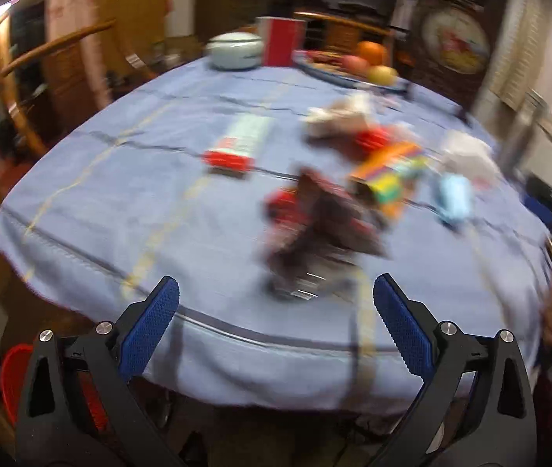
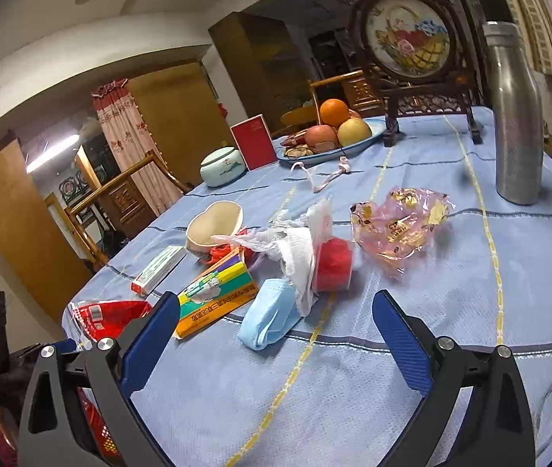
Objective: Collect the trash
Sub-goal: 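Return to the table and grasp the red chip bag with the left tool, then grasp the colorful tissue box with the right tool while the left tool holds the chip bag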
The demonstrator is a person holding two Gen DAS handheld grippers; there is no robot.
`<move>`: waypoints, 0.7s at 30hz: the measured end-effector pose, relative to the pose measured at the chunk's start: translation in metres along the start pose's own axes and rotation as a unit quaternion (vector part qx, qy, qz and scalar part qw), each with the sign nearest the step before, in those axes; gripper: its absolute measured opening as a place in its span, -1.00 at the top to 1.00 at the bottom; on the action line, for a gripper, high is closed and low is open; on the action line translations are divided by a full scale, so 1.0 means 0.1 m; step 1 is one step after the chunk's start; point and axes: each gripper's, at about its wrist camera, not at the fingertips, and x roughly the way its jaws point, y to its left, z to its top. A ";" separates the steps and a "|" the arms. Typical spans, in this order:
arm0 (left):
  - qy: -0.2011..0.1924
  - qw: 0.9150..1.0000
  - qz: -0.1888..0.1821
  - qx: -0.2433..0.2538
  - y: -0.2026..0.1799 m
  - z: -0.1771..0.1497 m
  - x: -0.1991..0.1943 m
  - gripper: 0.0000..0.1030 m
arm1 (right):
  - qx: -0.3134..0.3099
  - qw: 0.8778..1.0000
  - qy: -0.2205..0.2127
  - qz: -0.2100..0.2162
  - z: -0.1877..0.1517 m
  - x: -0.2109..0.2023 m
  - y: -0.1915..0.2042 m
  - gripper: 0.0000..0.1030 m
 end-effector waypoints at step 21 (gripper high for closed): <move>0.013 0.998 0.066 -0.003 -0.17 0.24 0.69 -0.16 | -0.010 0.997 0.051 0.058 -0.02 0.09 0.06 -0.89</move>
